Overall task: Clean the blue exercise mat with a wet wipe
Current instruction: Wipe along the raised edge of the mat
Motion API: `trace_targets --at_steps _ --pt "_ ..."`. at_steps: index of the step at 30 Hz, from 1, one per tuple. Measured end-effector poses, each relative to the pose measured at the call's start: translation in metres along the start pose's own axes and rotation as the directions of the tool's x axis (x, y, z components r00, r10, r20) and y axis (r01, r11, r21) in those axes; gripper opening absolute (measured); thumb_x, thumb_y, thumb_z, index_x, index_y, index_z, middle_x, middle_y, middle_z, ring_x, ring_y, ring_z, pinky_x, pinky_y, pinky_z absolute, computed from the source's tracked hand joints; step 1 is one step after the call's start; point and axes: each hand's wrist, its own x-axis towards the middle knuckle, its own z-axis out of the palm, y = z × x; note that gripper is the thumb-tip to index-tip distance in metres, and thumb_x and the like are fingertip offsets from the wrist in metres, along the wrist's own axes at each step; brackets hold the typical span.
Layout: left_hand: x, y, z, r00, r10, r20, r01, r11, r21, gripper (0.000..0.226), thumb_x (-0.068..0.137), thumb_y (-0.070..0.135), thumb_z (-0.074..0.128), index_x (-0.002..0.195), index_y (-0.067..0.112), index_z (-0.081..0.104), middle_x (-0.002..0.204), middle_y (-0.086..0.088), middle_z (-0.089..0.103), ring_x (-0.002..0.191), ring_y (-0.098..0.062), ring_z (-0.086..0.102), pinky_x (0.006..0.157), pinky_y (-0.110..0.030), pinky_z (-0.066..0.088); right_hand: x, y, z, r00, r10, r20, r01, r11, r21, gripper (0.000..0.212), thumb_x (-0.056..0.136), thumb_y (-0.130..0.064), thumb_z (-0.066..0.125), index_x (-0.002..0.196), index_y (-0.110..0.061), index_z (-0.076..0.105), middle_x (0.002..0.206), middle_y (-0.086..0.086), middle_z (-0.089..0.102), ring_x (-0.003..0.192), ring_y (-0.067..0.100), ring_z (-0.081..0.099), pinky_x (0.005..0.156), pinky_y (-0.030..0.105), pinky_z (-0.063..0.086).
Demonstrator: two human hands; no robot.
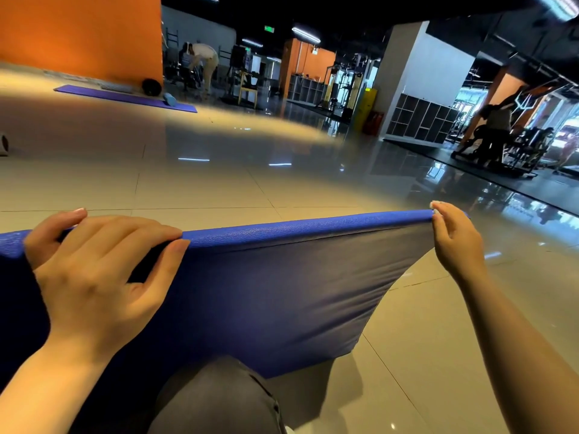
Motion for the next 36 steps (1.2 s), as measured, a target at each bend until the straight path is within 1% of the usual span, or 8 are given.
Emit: trace_targets --at_steps 6,11,18,22,26,30,33,36 --pt "-0.002 -0.009 -0.002 0.999 -0.006 0.044 0.006 1.000 -0.006 0.031 0.098 0.036 0.056 0.098 0.012 0.075 0.099 -0.003 0.073 0.095 -0.030 0.067 0.088 -0.063 0.046 0.012 0.009 0.001 0.999 -0.029 -0.037 0.024 0.989 -0.144 0.028 0.101 -0.010 0.043 0.118 -0.002 0.063 0.114 0.019 0.064 0.105 0.037 0.055 0.088 0.044 0.043" --pt "0.003 -0.013 -0.006 0.991 0.013 0.130 -0.012 1.000 -0.012 0.032 0.099 0.039 0.051 0.105 0.014 0.070 0.101 -0.005 0.069 0.095 -0.034 0.064 0.088 -0.059 0.048 0.020 0.026 -0.012 0.988 0.156 -0.022 -0.157 0.970 -0.186 0.033 0.104 -0.015 0.036 0.125 -0.005 0.059 0.121 0.022 0.060 0.109 0.041 0.052 0.090 0.048 0.042" --pt "0.001 -0.004 0.005 0.992 -0.112 0.053 0.115 0.990 -0.076 0.031 0.097 0.040 0.056 0.090 0.016 0.074 0.089 0.000 0.070 0.087 -0.030 0.064 0.082 -0.061 0.045 0.010 0.009 -0.005 0.968 0.210 -0.135 -0.208 0.978 0.025 0.030 0.102 -0.017 0.044 0.118 -0.008 0.067 0.111 0.018 0.068 0.089 0.023 0.052 0.077 0.031 0.037" --pt "0.001 -0.001 0.008 0.996 -0.093 0.000 0.092 0.992 -0.081 0.032 0.097 0.038 0.058 0.083 0.014 0.074 0.082 -0.003 0.069 0.080 -0.031 0.064 0.077 -0.063 0.045 -0.031 -0.049 0.007 0.995 0.049 -0.090 -0.026 0.970 0.244 0.025 0.101 -0.014 0.051 0.118 -0.008 0.069 0.114 0.006 0.069 0.103 0.014 0.060 0.083 0.000 0.035" --pt "0.002 0.009 0.009 0.996 -0.035 -0.082 0.037 0.999 0.024 0.031 0.097 0.034 0.059 0.078 0.013 0.073 0.077 -0.004 0.070 0.077 -0.031 0.066 0.081 -0.065 0.043 -0.089 -0.122 0.030 0.941 -0.325 -0.088 0.334 0.865 0.375 0.026 0.098 -0.016 0.053 0.118 -0.008 0.069 0.124 0.002 0.066 0.120 0.011 0.058 0.105 0.016 0.039" --pt "0.007 0.001 0.004 0.998 -0.024 -0.060 0.025 1.000 0.016 0.033 0.098 0.034 0.057 0.080 0.012 0.073 0.079 -0.005 0.071 0.081 -0.033 0.067 0.084 -0.066 0.041 -0.096 -0.143 0.044 0.786 -0.603 -0.138 0.619 0.761 0.197 0.030 0.096 -0.006 0.053 0.124 0.000 0.063 0.132 0.012 0.061 0.129 0.021 0.051 0.114 0.029 0.036" --pt "0.008 -0.002 0.003 0.999 -0.036 -0.036 0.035 0.999 -0.022 0.033 0.099 0.035 0.056 0.084 0.012 0.074 0.083 -0.005 0.071 0.083 -0.032 0.066 0.081 -0.065 0.044 -0.074 -0.118 0.044 0.748 -0.647 -0.149 0.654 0.756 0.000 0.033 0.092 0.005 0.056 0.124 0.003 0.063 0.131 0.016 0.061 0.127 0.026 0.052 0.115 0.031 0.034" --pt "0.006 0.007 0.000 0.998 -0.029 -0.055 0.029 1.000 -0.001 0.033 0.100 0.034 0.056 0.083 0.012 0.074 0.082 -0.005 0.072 0.082 -0.032 0.066 0.079 -0.065 0.045 -0.044 -0.082 0.037 0.842 -0.515 -0.164 0.505 0.857 -0.101 0.028 0.096 -0.002 0.052 0.121 0.002 0.065 0.125 0.016 0.065 0.119 0.031 0.058 0.110 0.030 0.035"
